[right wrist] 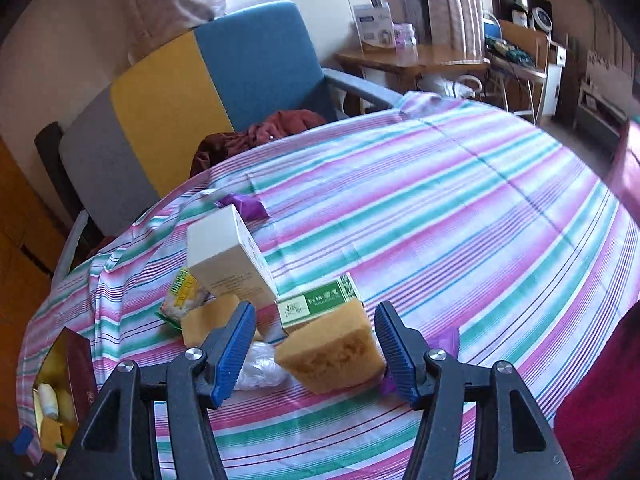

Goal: Organize objects
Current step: 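Move both tools back toward the remaining items on the table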

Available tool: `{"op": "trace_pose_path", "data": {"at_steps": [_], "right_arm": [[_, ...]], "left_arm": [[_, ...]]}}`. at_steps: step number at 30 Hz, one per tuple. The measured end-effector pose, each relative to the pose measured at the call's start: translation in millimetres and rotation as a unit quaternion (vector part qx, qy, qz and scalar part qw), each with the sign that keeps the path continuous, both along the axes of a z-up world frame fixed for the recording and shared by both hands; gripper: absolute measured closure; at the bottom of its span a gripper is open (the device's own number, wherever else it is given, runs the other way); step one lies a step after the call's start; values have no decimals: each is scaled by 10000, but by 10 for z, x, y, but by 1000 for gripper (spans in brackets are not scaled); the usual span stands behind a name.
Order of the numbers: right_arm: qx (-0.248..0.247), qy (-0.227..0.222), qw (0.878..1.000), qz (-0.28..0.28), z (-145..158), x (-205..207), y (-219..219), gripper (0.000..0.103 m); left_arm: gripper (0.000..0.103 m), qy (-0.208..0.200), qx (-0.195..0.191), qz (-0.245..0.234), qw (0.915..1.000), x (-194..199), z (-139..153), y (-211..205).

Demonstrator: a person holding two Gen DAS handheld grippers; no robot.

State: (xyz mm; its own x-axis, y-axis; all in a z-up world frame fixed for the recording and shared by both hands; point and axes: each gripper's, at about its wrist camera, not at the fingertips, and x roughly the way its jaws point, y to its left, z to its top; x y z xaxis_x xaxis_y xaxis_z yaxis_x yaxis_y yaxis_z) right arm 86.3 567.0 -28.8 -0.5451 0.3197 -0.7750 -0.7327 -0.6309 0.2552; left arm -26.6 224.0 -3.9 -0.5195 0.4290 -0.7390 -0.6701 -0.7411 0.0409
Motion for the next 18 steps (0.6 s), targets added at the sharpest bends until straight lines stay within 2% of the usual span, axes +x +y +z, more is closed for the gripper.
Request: {"op": "trace_pose_path", "data": {"at_steps": [6,10,18], "right_arm": [[-184,109,9998,-10,-37,45,34,40],[-256,172,9995,57,-47,35,32,40],[-467,278,9984,143,-69,35,60,40]], "left_arm": [[18,-130,13,-229,9997,-170,42,521],[18,-1,-147,-434,9989,-300,21,977],[20,-19,-582,-832,9948,-647,-316,1834]]}}
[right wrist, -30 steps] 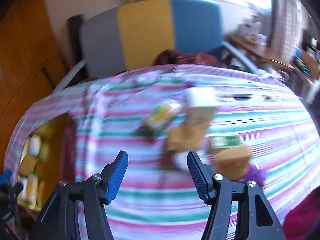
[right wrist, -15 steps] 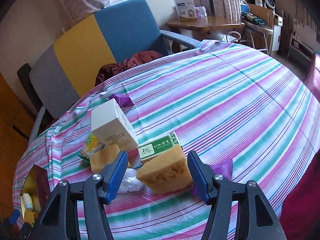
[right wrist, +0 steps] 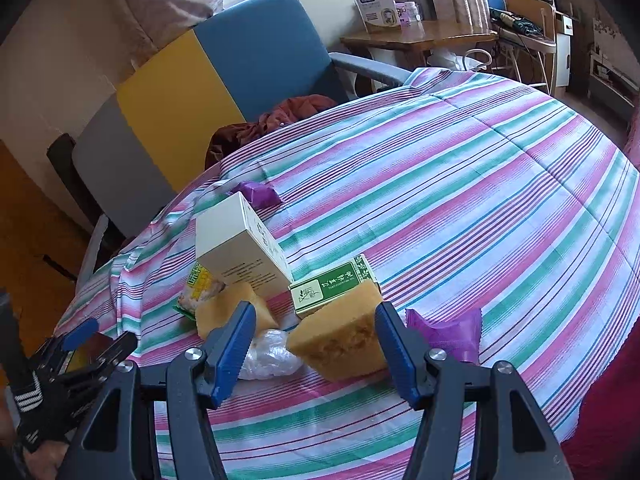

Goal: Organize objects
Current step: 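Move both tools back toward the remaining items on the table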

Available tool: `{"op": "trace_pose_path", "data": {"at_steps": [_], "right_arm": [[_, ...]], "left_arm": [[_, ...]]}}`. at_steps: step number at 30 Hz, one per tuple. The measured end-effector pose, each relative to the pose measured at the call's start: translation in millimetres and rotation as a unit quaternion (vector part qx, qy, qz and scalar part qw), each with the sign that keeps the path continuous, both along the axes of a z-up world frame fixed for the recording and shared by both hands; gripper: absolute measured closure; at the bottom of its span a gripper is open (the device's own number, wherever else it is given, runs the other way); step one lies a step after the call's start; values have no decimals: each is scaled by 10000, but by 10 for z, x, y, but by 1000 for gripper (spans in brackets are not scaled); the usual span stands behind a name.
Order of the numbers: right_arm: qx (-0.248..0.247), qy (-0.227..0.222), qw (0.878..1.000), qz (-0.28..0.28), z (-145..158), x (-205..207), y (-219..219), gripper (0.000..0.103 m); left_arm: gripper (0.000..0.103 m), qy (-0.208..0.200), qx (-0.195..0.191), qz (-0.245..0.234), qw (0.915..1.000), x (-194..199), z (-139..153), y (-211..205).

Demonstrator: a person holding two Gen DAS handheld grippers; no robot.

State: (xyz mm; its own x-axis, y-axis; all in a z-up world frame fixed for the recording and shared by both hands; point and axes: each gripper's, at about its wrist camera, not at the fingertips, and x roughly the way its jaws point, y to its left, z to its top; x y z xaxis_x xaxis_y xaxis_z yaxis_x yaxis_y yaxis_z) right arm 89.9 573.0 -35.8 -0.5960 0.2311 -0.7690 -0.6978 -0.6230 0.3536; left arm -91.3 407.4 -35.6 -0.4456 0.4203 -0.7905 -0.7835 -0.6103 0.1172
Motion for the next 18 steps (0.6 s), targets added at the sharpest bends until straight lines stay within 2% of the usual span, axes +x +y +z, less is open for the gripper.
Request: {"op": "trace_pose_path", "data": {"at_steps": [6,13,16,18], "right_arm": [[-170,-1,9999,17,-42,-4,34,40],[-312,-35,9995,29,-80,-12,53,40],[-346,-53,9994,41,-86,-21,44,40],[-361,-82,9993,49,-94,-30,37,40]], "left_arm": [[25,-297,-128,-180,9993,-195,-238,448],[25,-238,-231,-435,9985,-326,-403,877],[25,-244,-388,-514,9976,-371,-522,1006],[25,-487,-282,-513,9971,-436,-572,1043]]}}
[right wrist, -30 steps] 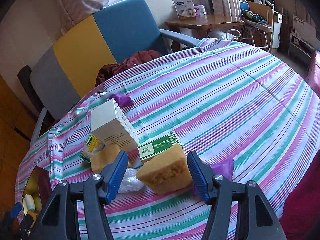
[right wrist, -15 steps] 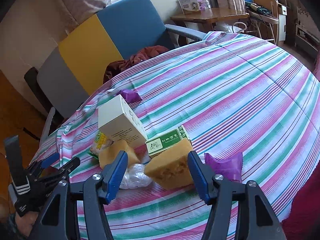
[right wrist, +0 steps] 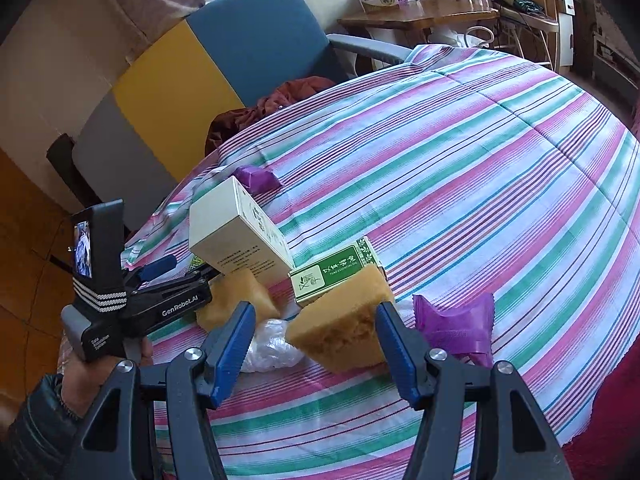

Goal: Organize objects
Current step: 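Move both tools back toward the remaining items on the table, then grasp the second WEIDAN snack bag with the left tool while the right tool approaches the white box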

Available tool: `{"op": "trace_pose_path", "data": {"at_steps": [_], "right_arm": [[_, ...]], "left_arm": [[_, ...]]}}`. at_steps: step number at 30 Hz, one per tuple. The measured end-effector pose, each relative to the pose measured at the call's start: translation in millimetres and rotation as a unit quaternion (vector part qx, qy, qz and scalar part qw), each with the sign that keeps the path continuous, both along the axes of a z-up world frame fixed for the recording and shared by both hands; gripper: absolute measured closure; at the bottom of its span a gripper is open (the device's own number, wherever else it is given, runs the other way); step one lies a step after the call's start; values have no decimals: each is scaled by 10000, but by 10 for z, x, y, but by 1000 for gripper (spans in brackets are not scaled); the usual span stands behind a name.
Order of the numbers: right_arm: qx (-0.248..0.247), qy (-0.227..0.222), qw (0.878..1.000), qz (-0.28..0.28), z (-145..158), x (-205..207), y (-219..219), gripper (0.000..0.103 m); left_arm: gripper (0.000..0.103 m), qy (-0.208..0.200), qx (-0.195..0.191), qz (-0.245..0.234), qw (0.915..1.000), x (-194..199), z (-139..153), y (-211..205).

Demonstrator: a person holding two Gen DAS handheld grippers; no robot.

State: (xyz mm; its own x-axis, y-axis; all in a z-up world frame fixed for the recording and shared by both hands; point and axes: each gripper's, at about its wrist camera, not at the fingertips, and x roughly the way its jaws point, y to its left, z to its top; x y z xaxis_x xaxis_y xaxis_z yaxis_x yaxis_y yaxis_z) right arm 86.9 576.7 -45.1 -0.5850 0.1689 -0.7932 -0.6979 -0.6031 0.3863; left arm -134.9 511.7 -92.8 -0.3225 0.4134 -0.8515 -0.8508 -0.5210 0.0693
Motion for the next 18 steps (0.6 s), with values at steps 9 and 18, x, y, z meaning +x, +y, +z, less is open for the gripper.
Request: {"op": "trace_pose_path", "data": {"at_steps": [9,18], "right_arm": [[-27,-88,10000,-26,-35,8,8,40],[4,-94,10000,-11,-32,9,11,40]], "left_arm": [[29,-784,230,288,9962,-213,-108,24],[58,-897,249,306,9952,-141,-63,-262]]}}
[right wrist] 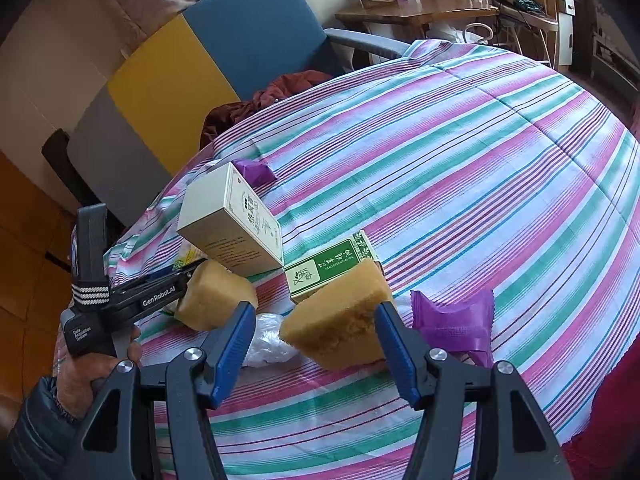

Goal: Organize objects
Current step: 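Grasp the second WEIDAN snack bag with the left tool while the right tool approaches the white box, then release the WEIDAN bag in the tray with the left tool while the right tool grasps the white box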

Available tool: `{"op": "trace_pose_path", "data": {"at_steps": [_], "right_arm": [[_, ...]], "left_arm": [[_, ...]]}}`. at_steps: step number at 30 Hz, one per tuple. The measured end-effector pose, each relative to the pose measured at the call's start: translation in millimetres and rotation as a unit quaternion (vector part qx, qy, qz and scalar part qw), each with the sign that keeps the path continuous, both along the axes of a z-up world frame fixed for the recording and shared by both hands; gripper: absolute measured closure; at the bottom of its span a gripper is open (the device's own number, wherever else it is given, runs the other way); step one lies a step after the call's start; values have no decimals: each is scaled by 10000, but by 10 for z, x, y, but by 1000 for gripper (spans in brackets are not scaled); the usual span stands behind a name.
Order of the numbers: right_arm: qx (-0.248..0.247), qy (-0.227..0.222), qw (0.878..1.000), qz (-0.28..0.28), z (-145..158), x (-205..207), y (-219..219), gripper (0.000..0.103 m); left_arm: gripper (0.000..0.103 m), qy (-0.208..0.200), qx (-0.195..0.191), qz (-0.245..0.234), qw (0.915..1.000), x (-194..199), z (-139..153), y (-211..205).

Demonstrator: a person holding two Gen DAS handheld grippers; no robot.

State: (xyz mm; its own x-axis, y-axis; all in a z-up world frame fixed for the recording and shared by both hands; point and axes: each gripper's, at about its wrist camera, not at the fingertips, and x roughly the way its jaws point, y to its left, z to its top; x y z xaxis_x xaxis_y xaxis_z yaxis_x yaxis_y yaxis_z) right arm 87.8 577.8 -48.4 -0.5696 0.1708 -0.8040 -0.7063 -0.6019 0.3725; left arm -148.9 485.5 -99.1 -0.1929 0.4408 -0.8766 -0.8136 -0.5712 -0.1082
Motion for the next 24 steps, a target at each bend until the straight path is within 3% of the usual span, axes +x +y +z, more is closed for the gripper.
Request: {"op": "trace_pose_path", "data": {"at_steps": [10,17,20,24], "right_arm": [[298,6,9992,263,120,-147,-123,40],[1014,-197,9917,765,336,-747,-223,32],[1247,-489,9878,790,283,-1003,-187,31],[1178,-754,9867,826,114,-1240,-118,31]], "left_arm": [[59,-202,-46,314,9993,66,47,-569],[59,-180,230,440,9986,148,200,-838],[59,-133,420,445,9980,213,340,-979],[59,-85,660,484,9966,329,529,-1261]]}}
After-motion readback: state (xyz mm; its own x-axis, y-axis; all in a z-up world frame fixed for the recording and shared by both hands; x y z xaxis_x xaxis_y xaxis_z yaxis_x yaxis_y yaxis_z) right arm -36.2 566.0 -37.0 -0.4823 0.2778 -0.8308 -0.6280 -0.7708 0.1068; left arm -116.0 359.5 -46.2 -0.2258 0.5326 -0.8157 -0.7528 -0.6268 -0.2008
